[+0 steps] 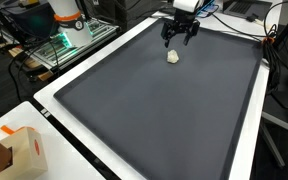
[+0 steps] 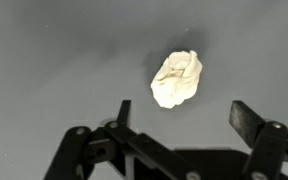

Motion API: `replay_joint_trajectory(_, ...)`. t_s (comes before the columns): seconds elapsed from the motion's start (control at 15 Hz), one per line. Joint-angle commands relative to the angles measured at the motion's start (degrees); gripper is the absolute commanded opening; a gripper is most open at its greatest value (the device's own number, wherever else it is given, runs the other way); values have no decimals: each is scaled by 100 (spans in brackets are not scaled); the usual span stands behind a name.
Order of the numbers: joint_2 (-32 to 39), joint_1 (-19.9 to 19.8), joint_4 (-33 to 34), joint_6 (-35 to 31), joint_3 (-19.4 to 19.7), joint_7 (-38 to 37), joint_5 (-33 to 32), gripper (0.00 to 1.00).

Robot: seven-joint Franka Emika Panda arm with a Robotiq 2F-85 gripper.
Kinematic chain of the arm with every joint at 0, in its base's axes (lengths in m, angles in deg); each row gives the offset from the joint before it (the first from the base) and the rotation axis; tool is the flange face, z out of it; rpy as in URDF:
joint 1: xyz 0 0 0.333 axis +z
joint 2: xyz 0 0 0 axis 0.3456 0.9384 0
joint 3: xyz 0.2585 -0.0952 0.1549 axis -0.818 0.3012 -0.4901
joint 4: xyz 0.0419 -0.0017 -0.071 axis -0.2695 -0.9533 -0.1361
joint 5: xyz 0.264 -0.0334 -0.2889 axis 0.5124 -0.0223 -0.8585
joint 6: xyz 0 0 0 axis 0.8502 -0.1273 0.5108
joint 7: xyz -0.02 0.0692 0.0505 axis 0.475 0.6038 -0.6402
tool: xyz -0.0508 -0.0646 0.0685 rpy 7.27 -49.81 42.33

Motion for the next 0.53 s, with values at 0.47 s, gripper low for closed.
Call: replay_joint_trajectory(0.47, 140, 666, 227, 518, -261, 343, -1657, 100)
